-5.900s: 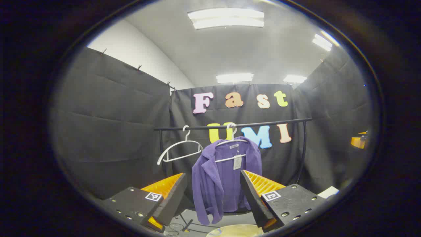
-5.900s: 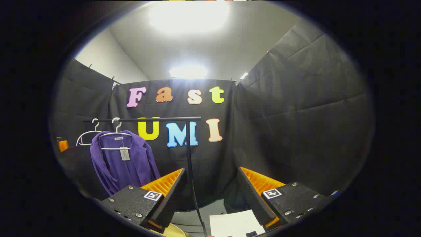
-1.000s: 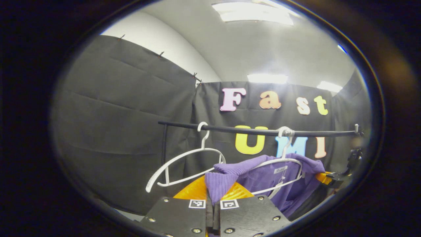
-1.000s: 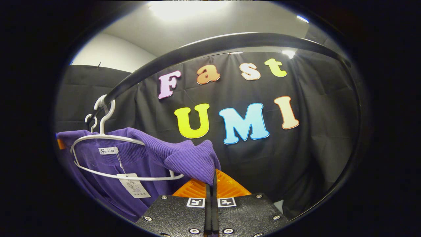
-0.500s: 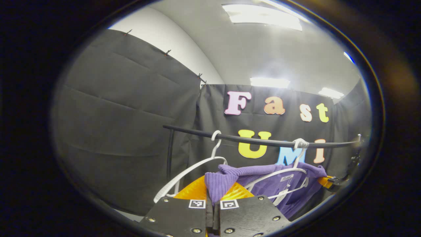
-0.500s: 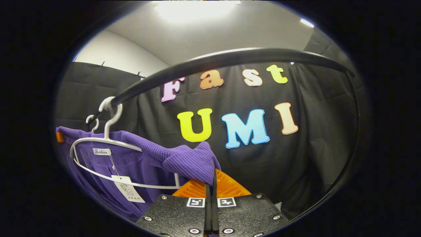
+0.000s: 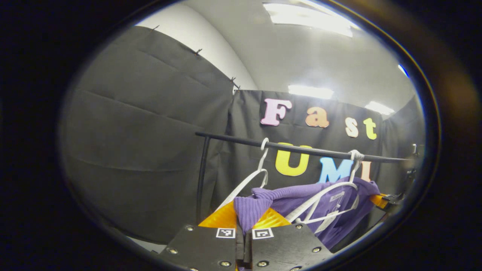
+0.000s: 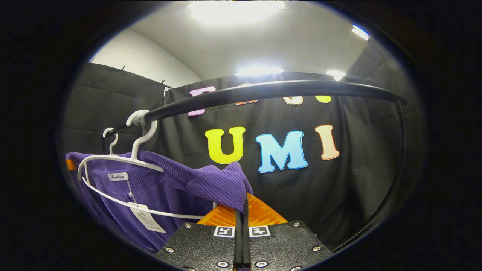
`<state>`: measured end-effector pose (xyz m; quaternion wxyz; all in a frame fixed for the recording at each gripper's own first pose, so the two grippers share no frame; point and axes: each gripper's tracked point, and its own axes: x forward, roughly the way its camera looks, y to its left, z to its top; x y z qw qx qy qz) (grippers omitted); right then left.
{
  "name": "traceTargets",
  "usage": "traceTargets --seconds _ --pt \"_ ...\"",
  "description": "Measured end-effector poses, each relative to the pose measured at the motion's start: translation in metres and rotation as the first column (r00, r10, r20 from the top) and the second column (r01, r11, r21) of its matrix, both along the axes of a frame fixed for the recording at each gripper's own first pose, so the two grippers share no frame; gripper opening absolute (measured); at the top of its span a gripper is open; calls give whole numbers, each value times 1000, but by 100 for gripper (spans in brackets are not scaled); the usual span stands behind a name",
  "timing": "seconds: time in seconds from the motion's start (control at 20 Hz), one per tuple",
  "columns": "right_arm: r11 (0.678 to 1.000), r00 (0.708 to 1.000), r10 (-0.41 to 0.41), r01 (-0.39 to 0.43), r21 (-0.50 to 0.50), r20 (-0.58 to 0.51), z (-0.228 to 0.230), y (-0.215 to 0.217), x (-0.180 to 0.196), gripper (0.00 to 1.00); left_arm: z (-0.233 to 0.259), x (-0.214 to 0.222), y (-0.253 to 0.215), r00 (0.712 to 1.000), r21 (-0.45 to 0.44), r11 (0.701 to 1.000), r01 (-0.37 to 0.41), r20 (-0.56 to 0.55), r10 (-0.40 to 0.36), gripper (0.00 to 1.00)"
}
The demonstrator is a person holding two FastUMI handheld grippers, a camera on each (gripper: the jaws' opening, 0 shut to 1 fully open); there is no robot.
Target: Grasp the clothes on the hanger with both hands and then place them into the laundry hamper below.
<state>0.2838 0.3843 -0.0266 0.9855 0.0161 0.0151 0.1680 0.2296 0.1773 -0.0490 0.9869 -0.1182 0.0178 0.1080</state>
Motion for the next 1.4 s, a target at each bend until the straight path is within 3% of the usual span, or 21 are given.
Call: traceTargets --seconds 0.25,0.3,0.35,0.5,0.55,0.6,0.7,1.3,1.4 --pt "1000 1000 -7 7 -22 12 1 0 -3 0 -24 2 -2 999 -17 1000 16 -28 -16 1" --pt "1000 1000 -7 7 -21 10 2 -1 -2 0 -29 3 -4 999 -24 1000 18 -34 -19 6" --pt "1000 1000 -6 6 -19 6 2 -2 -2 0 -33 3 -7 999 -30 999 21 -42 -23 1" --pt "1000 1000 -8 8 -18 8 2 -5 1 0 -46 2 -23 997 -41 998 40 -58 -43 1" --pt "1000 1000 -6 7 -18 9 2 -6 3 0 -49 2 -30 997 -40 998 44 -62 -47 6" --pt "1000 1000 -5 5 -17 10 0 -7 3 0 -51 2 -37 997 -41 998 47 -66 -50 1" --pt "1000 1000 -1 1 -15 7 0 -10 7 0 -56 2 -51 996 -41 998 55 -74 -58 1" --pt "1000 1000 -27 27 1 2 -13 -58 48 0 -69 22 -108 993 -38 998 58 -104 -61 1" --pt "1000 1000 -27 27 2 10 -13 -66 56 0 -68 27 -117 993 -32 998 53 -105 -56 6"
